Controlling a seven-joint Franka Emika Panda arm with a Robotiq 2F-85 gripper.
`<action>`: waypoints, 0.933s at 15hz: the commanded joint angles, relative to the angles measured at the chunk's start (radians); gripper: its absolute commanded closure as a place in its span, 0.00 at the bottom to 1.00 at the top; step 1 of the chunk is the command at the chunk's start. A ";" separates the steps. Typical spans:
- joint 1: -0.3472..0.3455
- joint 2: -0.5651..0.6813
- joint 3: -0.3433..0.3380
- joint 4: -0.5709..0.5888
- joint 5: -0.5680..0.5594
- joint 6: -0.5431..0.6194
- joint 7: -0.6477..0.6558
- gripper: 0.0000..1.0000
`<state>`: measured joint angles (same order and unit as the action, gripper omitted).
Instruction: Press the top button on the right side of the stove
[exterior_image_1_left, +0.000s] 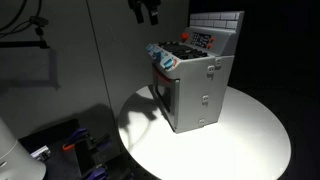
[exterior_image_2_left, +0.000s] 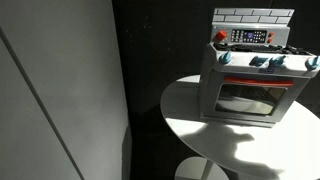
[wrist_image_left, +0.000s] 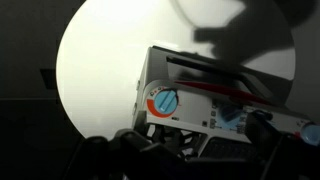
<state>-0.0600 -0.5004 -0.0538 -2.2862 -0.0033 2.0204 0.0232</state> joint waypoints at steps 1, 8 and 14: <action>-0.001 0.000 0.001 0.003 0.001 -0.002 -0.001 0.00; -0.001 -0.001 0.001 0.004 0.001 -0.002 -0.001 0.00; -0.004 0.029 0.014 0.031 -0.012 0.007 0.020 0.00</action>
<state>-0.0600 -0.4993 -0.0519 -2.2845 -0.0033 2.0205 0.0232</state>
